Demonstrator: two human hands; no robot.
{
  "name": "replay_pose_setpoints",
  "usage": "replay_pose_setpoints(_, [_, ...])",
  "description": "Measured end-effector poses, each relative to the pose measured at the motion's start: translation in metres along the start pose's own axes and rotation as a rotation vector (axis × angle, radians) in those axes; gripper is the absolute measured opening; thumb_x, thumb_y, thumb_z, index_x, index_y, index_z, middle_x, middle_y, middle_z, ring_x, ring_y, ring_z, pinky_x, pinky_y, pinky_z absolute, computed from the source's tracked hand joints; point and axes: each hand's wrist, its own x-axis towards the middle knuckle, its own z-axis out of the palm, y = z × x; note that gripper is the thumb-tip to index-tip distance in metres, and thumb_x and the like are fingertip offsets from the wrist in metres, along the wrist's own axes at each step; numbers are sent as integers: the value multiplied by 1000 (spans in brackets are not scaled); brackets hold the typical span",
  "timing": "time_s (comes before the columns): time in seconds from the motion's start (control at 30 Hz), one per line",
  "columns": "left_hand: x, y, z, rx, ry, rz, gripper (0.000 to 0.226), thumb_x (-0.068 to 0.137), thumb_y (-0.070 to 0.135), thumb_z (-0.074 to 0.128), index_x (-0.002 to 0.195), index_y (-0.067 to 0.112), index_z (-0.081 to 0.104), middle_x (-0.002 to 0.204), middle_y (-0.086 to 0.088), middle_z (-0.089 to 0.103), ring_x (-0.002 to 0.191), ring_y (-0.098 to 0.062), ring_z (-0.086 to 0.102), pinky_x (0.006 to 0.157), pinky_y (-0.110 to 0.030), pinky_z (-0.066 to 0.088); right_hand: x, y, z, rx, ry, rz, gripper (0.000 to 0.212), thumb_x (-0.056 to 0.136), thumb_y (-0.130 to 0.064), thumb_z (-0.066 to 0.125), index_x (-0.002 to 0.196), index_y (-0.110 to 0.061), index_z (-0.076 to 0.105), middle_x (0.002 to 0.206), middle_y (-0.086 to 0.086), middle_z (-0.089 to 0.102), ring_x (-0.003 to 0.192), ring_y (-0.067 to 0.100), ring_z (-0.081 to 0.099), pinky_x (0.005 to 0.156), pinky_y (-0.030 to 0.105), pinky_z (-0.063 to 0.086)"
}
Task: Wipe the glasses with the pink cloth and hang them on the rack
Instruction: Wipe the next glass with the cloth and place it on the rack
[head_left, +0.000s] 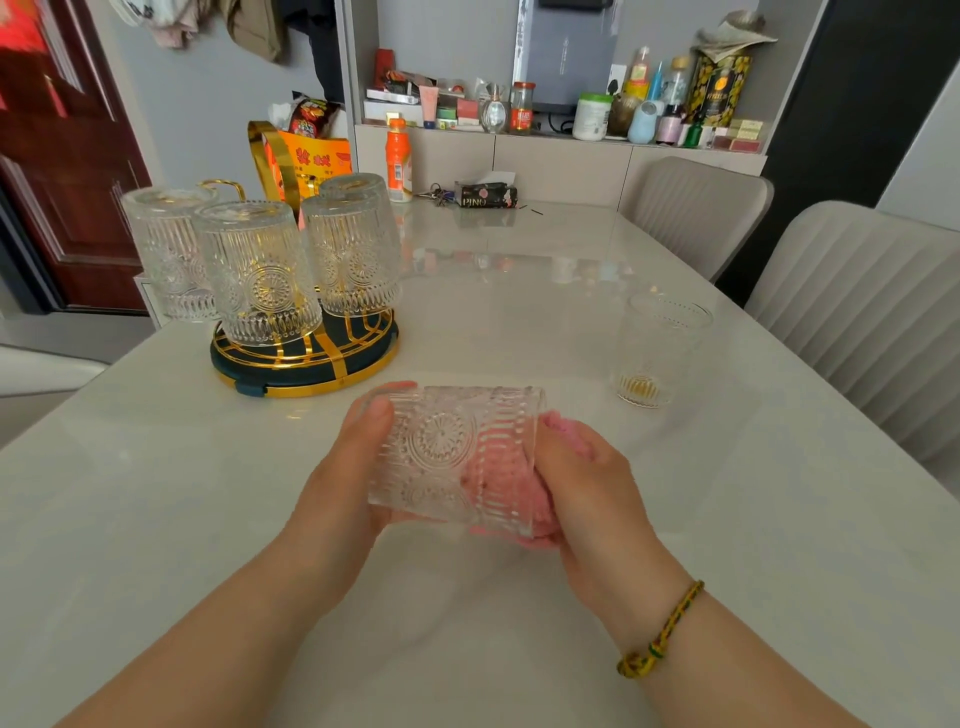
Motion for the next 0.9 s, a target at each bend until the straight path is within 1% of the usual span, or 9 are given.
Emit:
replay_pose_setpoints(0.1, [-4,10,-4,17,-221,-181,45,76,68,41,87,36,70,87,3,74,76,-16,70,48,-34,56,-2,-11,-4,-182,184,-392,15,61,-29,72,56,-22,59,55,-15,59,53,-2,52,56,14,46])
replay_pose_setpoints(0.2, [-5,13,-6,-7,-274,-328,63,65,70,34,79,24,75,75,-5,72,57,-18,66,40,-28,51,-9,-18,-4,-359,126,-613,18,54,-38,65,63,-26,56,65,-14,61,58,-4,53,53,5,38])
replay_pose_setpoints(0.3, [-3,7,-2,-17,-110,-294,44,74,54,43,82,17,65,62,-3,69,48,-16,64,43,-28,51,-5,-9,-1,-344,101,-519,15,60,-30,71,64,-26,57,62,-14,61,57,-5,53,53,6,40])
replay_pose_setpoints(0.37, [-1,2,1,-25,-38,-211,37,86,46,40,84,18,63,64,0,70,54,-14,67,54,-34,53,1,-4,1,-244,126,-364,12,67,-20,72,66,-23,61,60,-12,60,58,-1,54,56,18,47])
replay_pose_setpoints(0.53, [1,-1,7,-18,65,45,19,85,41,47,92,28,59,77,10,67,65,-1,66,55,-23,54,5,0,-2,65,-80,114,22,77,-38,57,83,-17,64,72,5,65,60,18,60,44,20,40])
replay_pose_setpoints(0.6, [1,-2,7,20,22,49,36,69,49,55,100,31,56,82,12,66,63,4,65,52,-18,54,5,1,-3,22,-46,72,22,74,-35,64,83,-15,65,74,9,66,61,20,60,45,21,43])
replay_pose_setpoints(0.7, [0,0,2,61,-86,-89,49,69,60,48,108,31,56,90,5,69,68,-9,69,47,-30,55,4,-4,-4,-131,129,-190,14,64,-30,73,63,-22,62,57,-9,61,57,8,56,53,23,48])
replay_pose_setpoints(0.83, [-2,8,-3,68,-209,-273,65,59,66,27,77,23,73,67,-6,70,51,-21,64,40,-28,51,-3,-12,-3,-363,160,-559,18,55,-40,66,66,-31,55,67,-28,59,60,-9,54,56,3,38])
replay_pose_setpoints(0.9, [-3,8,-1,47,-145,-241,58,68,61,31,81,17,67,59,-5,68,46,-19,62,40,-27,51,-4,-9,-2,-367,142,-578,18,55,-39,66,67,-32,54,69,-29,60,62,-9,54,56,2,38])
